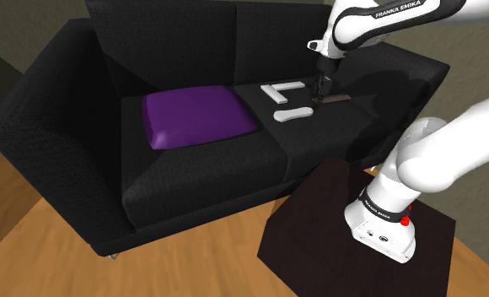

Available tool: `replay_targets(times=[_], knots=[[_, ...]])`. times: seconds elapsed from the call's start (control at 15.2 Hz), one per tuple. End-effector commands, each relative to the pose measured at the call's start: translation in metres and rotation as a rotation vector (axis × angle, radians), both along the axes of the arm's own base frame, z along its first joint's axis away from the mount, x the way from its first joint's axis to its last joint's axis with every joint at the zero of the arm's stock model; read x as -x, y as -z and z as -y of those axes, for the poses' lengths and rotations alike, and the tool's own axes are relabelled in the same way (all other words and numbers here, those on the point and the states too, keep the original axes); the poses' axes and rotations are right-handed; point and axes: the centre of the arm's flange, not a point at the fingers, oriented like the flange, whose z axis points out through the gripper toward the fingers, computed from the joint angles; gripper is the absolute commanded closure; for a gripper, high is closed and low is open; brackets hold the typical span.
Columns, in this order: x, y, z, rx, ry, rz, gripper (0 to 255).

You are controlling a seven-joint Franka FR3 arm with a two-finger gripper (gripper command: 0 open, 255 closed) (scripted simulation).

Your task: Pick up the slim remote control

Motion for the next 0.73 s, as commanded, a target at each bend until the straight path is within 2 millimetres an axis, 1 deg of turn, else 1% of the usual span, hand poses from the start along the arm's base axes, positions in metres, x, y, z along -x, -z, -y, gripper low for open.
replay_targets(times=[0.0, 0.33, 0.66], knots=[[-0.012, 0.018, 0.013, 0.005, -0.076, 0.006, 0], [-0.049, 0.061, 0.044, 0.012, -0.247, 0.017, 0], [-0.092, 0.103, 0.069, 0.019, -0.419, 0.027, 0]])
